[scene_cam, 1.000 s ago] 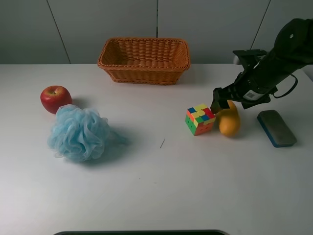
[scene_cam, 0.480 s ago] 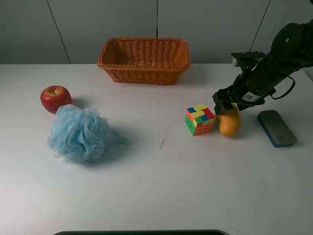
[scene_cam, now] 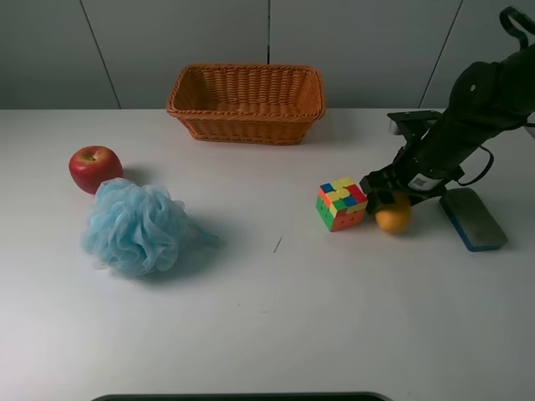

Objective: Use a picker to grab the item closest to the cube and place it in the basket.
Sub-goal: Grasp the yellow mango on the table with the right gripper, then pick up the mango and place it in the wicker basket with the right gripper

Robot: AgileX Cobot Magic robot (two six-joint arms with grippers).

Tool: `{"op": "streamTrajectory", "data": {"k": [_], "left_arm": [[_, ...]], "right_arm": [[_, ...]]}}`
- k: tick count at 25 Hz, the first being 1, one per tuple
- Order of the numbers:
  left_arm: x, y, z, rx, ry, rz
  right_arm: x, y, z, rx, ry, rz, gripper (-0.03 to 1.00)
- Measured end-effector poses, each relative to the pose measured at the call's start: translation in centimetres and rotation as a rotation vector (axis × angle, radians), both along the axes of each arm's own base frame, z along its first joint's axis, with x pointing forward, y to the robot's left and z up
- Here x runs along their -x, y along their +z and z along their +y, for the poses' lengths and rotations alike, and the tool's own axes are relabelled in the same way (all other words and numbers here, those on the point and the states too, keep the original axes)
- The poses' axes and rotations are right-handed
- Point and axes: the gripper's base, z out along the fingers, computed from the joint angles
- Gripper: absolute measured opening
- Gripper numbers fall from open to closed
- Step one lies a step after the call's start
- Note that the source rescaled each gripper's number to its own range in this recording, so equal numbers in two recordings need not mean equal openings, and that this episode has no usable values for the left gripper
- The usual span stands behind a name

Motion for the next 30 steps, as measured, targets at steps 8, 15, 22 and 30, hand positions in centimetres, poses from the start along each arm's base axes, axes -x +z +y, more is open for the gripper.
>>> {"op": "streamTrajectory", "data": {"k": [8, 15, 22, 30], "left_arm": [[0.0, 0.0, 0.0, 0.0, 0.0, 0.0], [0.0, 0.0, 0.0, 0.0, 0.0, 0.0], [0.0, 0.0, 0.0, 0.0, 0.0, 0.0], [0.0, 0.0, 0.0, 0.0, 0.0, 0.0]], "right_arm": [[0.0, 0.0, 0.1, 0.0, 0.004, 0.0, 0.0], [0.0, 0.1, 0.1, 0.0, 0.006, -0.003, 0.0], [-1.7, 7.4, 0.5, -0.04, 0.017, -0.192, 0.0], [-5.2, 19.7, 1.2, -0.098, 0.037, -0.538, 0.0]]}}
